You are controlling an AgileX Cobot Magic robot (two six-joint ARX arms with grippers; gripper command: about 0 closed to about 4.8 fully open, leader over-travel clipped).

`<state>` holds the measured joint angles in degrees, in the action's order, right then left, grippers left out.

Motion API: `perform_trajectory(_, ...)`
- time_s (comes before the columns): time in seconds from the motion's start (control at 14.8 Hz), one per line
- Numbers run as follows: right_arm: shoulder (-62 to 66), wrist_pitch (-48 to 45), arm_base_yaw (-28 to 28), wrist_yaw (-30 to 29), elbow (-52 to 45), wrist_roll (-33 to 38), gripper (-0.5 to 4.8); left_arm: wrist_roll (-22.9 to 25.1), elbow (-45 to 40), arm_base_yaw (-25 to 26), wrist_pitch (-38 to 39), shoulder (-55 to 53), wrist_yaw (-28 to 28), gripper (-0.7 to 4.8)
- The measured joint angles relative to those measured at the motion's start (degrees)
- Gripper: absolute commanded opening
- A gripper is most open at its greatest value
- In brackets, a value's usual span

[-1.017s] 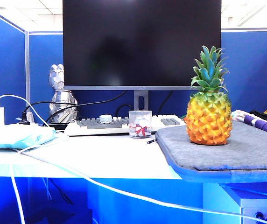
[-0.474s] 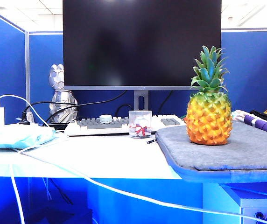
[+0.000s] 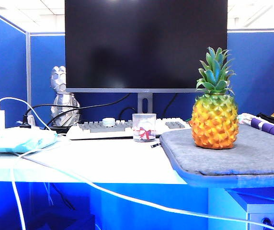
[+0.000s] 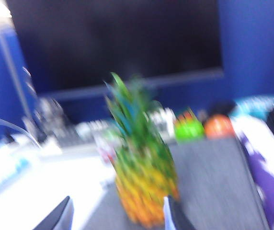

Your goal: Pick up the pineapple and place it above the gray bag.

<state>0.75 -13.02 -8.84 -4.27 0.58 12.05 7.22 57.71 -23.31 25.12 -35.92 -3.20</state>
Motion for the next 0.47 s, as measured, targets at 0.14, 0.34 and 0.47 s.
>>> perform_trajectory(0.14,0.0,-3.3,0.0,-1.0,0.0,0.2,2.52,-2.8,-14.4,0.0,-5.2,9.1,-3.0,4.55)
perform_trajectory(0.34,0.0,-5.1,0.0,-4.7,0.0,0.3,2.52,-3.3,-33.0,0.0,-14.3,23.5,-8.8,3.28)
perform_trajectory(0.47,-0.1,-5.9,0.1,-4.7,0.0,-0.9,2.52,-3.5,-40.0,0.0,-14.8,30.9,-11.5,2.94)
